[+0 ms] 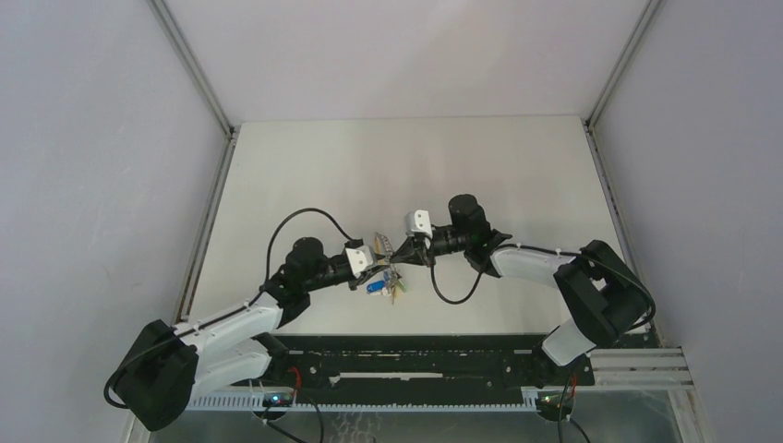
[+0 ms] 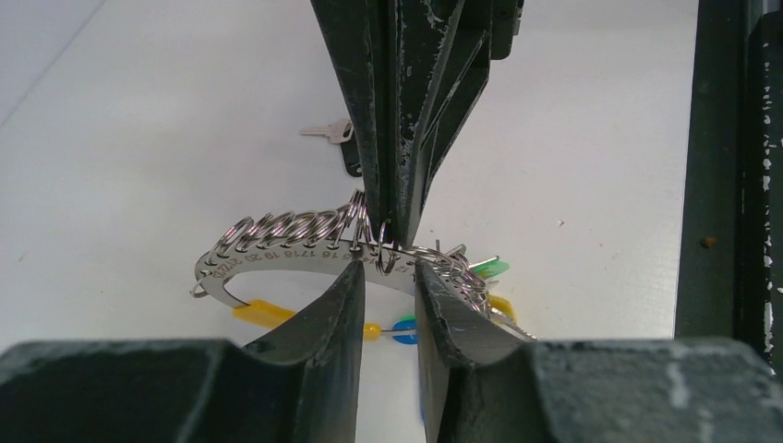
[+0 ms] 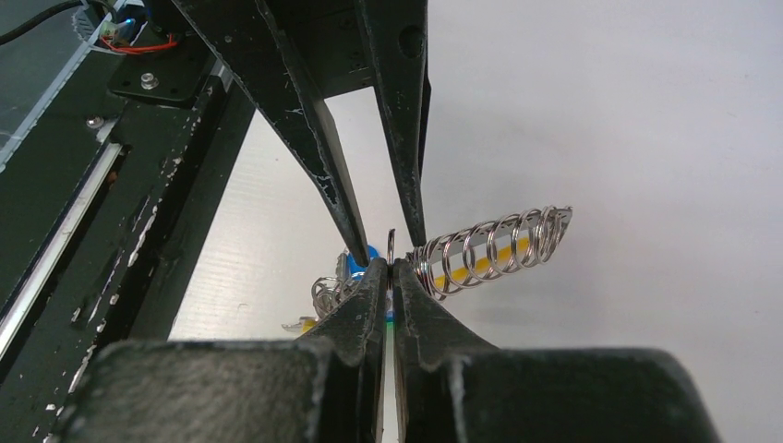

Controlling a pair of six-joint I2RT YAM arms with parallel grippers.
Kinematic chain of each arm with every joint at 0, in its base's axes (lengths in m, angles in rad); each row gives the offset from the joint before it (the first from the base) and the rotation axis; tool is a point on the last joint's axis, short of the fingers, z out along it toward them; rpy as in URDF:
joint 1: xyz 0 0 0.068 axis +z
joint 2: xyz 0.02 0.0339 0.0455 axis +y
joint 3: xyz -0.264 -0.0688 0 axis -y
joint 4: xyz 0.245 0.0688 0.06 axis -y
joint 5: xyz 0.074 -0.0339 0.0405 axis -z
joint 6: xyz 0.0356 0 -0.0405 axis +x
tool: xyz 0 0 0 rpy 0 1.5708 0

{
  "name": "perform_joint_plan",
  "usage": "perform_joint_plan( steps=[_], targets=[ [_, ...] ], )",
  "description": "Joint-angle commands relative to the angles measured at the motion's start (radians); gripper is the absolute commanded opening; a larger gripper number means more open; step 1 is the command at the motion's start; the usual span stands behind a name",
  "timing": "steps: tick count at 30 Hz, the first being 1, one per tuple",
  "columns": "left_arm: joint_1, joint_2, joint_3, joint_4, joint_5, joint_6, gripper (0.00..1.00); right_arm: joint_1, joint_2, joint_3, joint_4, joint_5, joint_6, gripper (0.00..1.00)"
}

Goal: Put the keys on the keyring

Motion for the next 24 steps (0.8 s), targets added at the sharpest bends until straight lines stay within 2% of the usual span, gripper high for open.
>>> perform_joint_plan(
  steps=[1, 24],
  targets=[
    [0.006, 0.02, 0.0, 0.029, 0.014, 0.022, 0.3, -0.007, 0.015, 0.001, 0.085, -0.042, 0.024, 0.0],
    [0.009, 0.016, 0.002, 0.055, 0.048, 0.011, 0.27, 0.005, 0.05, 0.023, 0.039, -0.08, -0.008, 0.0]
  ],
)
